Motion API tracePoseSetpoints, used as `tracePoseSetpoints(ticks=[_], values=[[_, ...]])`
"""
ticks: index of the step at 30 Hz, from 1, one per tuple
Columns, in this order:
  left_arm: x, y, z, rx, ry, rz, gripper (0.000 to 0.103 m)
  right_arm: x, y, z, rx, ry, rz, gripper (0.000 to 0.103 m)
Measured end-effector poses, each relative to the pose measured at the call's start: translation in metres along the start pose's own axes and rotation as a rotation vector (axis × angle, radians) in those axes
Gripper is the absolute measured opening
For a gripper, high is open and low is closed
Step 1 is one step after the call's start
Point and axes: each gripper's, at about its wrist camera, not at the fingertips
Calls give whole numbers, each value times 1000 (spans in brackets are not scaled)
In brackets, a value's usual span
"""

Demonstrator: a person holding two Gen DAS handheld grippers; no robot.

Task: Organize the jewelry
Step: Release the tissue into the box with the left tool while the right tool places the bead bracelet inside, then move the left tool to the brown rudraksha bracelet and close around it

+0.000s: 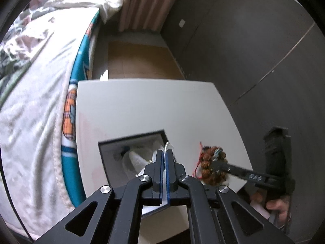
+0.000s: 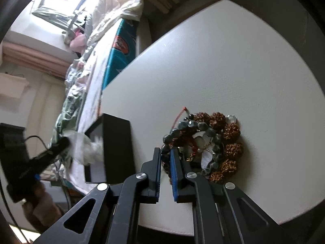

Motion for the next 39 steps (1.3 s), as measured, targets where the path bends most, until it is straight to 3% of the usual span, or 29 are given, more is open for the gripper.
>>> tracePoseSetpoints(ticks=[1, 3, 5, 7, 18, 25, 26, 27, 29, 32, 35, 37, 39], values=[[1, 1, 1, -1, -1, 0, 4, 0, 4, 2, -8, 2, -7, 11], [4, 3, 5, -7, 8, 1, 19, -2, 12, 7, -25, 7, -20, 10], [6, 11, 10, -6, 30, -25, 57, -2, 20, 13, -43, 16, -32, 10], [8, 22, 12, -18, 35, -68, 65, -2, 25, 23, -60, 31, -40, 10], [10, 54, 26, -53, 50, -120, 65, 10, 33, 105, -150, 164, -39, 10], [18, 74, 37, -67, 65, -146, 65, 19, -10, 147, -91, 244, 42, 12], [18, 76, 38, -69, 66, -149, 65, 20, -18, 148, -84, 242, 61, 20], [19, 79, 40, -72, 67, -152, 65, 21, -27, 149, -68, 241, 76, 35], [19, 83, 43, -77, 73, -158, 65, 25, -28, 147, -50, 248, 50, 52], [21, 85, 45, -79, 78, -162, 65, 27, -17, 137, -57, 239, 27, 60], [22, 82, 42, -80, 68, -159, 65, 29, 1, 121, -15, 230, -23, 60], [22, 79, 38, -70, 63, -155, 65, 30, 11, 114, -4, 224, -46, 66], [21, 75, 33, -58, 54, -151, 65, 33, 25, 103, 15, 219, -86, 79]])
Point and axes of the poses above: each gripper's, at about its wrist camera, not at the fingertips, and y roughly against the way its jaws point, z to its left, x to its underside, and after that the axes turned 10 degrees about -y, right-handed
